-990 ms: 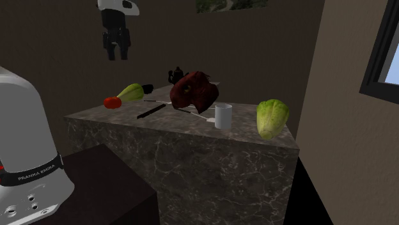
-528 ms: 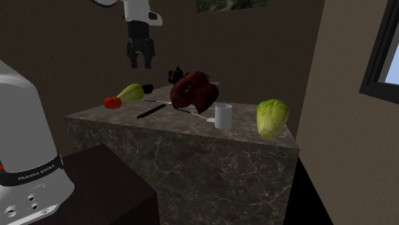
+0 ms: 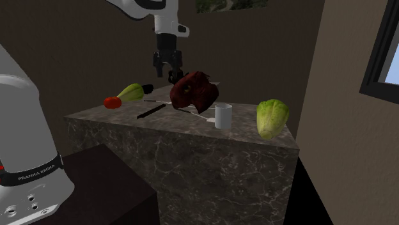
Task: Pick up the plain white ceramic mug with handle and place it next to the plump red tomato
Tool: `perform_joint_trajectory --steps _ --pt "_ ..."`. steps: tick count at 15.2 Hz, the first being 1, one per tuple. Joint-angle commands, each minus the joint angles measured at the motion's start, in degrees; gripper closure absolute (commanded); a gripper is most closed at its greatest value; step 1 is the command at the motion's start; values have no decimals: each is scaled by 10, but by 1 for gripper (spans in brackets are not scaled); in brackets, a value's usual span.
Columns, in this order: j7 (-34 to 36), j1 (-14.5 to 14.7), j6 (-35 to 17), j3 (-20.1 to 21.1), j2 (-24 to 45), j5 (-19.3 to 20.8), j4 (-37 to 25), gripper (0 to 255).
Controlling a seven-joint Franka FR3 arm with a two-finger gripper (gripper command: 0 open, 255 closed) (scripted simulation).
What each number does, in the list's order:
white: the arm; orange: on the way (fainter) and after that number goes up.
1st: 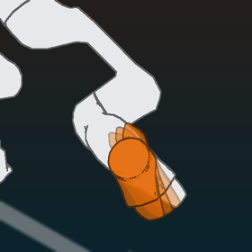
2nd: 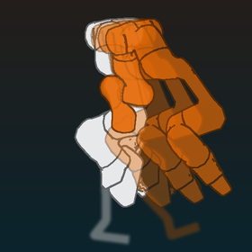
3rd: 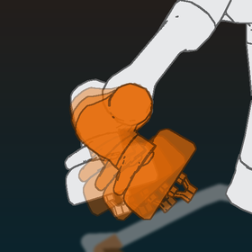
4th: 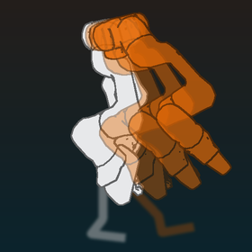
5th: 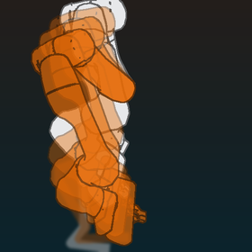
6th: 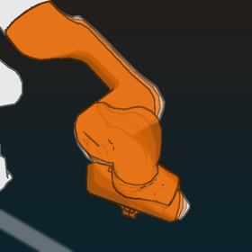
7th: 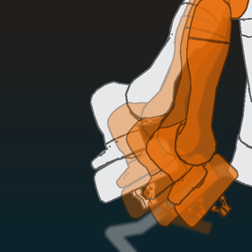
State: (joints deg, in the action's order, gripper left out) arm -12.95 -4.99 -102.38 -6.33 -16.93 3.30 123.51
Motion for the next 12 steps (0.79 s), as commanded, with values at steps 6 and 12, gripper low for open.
perform_joint_trajectory --steps 6,12 --pt "-49 -19 -34 -35 144 -14 -107 0" --pt "-90 -43 -39 -53 276 -41 -228 0"
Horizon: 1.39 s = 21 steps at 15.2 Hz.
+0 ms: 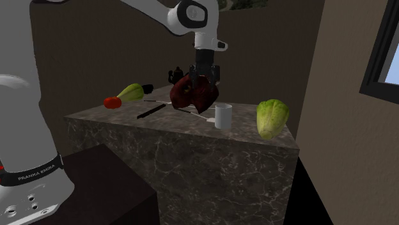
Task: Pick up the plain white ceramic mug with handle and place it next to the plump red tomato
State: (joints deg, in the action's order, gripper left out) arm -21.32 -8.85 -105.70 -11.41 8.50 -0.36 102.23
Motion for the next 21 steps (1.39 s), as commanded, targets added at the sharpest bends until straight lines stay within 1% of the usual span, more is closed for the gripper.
perform_joint_trajectory --steps 1,6,10,17,21 --pt "-13 -9 -4 -4 45 -10 -39 0" --pt "-40 -39 18 -9 166 -37 -176 0" --pt "-53 -68 55 -7 271 -56 -313 0" --pt "-55 -66 2 -6 272 -57 -262 0" --pt "-55 -65 -3 -6 273 -57 -258 0"
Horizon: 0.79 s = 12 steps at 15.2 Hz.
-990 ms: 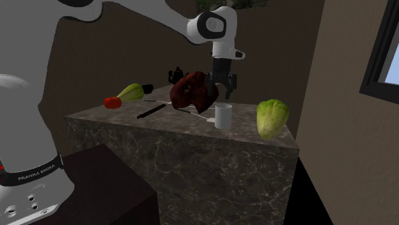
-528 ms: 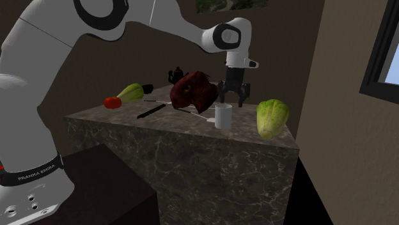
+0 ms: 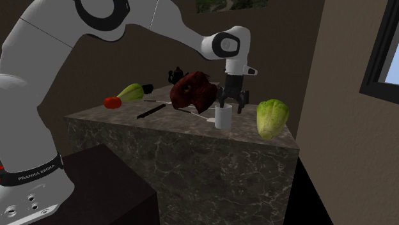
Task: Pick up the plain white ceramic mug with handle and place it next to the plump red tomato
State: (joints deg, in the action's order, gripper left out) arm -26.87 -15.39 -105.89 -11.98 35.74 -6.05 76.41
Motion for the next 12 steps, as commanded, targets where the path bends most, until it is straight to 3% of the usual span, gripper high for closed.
perform_joint_trajectory --steps 1,4,5,12 --pt "0 0 -1 0 0 0 0 0" --pt "0 0 -1 0 0 0 0 0" --pt "0 0 -1 0 0 0 0 255" --pt "0 0 -1 0 0 0 0 255"
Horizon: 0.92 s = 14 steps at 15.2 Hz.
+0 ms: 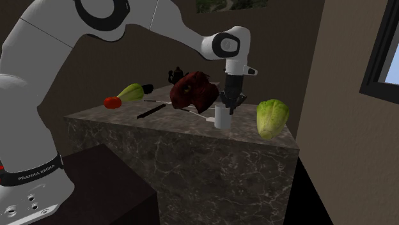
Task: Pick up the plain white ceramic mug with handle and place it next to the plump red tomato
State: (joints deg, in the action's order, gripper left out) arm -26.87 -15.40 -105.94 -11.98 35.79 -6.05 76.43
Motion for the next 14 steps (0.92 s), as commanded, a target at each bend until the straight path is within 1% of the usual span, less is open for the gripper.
perform_joint_trajectory --steps 1,2,14 --pt "0 0 0 0 0 0 0 255" --pt "0 0 0 0 0 0 0 255" --pt "2 -3 83 -2 -15 4 -69 255"
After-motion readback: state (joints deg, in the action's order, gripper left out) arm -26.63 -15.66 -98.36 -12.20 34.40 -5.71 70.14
